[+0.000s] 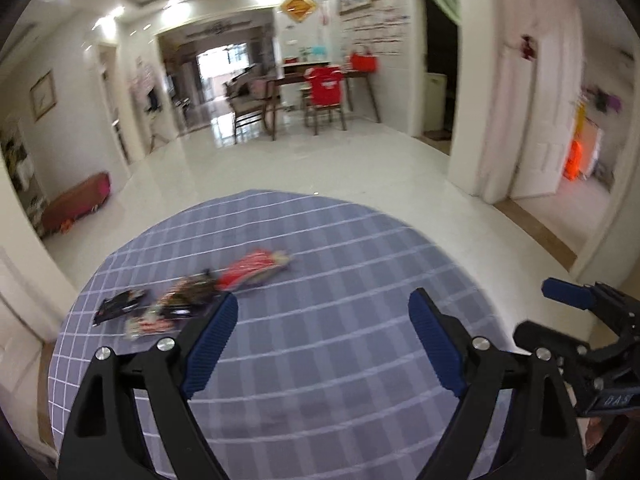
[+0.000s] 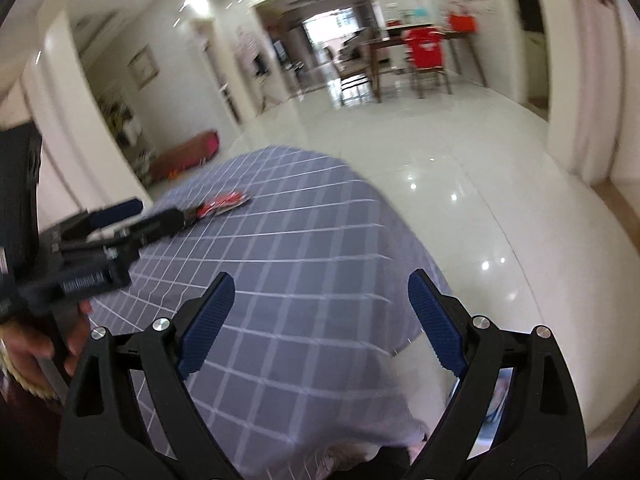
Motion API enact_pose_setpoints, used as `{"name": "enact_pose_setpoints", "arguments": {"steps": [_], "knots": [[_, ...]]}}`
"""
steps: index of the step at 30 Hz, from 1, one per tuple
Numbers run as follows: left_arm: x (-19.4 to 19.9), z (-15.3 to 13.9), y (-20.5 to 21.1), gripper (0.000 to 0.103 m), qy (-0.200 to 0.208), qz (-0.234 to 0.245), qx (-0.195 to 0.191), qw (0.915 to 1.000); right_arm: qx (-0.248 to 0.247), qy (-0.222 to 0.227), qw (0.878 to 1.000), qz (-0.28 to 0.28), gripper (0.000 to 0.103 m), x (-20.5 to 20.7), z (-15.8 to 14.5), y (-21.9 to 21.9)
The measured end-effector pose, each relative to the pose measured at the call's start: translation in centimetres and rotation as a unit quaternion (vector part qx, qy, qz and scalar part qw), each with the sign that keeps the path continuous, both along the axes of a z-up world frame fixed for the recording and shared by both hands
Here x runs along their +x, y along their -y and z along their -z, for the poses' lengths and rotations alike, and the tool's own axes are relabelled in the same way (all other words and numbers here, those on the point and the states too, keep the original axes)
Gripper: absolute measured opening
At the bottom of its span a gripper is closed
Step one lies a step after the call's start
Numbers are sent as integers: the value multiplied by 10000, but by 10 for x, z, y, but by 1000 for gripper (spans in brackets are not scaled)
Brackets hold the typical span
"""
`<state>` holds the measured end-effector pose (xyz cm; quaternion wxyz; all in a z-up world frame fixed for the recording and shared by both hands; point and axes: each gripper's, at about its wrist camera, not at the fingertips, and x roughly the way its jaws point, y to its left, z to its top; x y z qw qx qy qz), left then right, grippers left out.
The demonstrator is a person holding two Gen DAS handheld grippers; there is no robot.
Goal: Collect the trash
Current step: 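Move both open tools back over the table to the snack wrappers, then grasp the black wrapper with the left tool while right grasps a red-white snack wrapper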
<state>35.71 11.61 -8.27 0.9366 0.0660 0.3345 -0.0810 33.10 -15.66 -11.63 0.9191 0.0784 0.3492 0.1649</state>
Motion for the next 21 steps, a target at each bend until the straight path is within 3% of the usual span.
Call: {"name": "enact_pose_setpoints", "arguments": {"steps": [6, 8, 12, 18, 21], "knots": [[43, 23, -64, 85, -226, -353, -70, 9991, -899, 61, 9950, -423, 87, 44, 2, -64], [58, 34, -76, 78, -319, -402, 17, 9987, -1099, 105, 9926, -510, 87, 57, 3, -80], [76, 48, -89, 71, -453, -343, 130, 9983, -1175, 71, 9912, -608, 87, 84, 10, -97], [92, 61, -86, 52, -574, -156, 410, 9974, -1158, -40, 9909, -688, 87, 109, 20, -117], [96, 64, -86, 50, -592, -123, 435, 9972, -1128, -91, 9911, -698, 87, 116, 23, -124]]}}
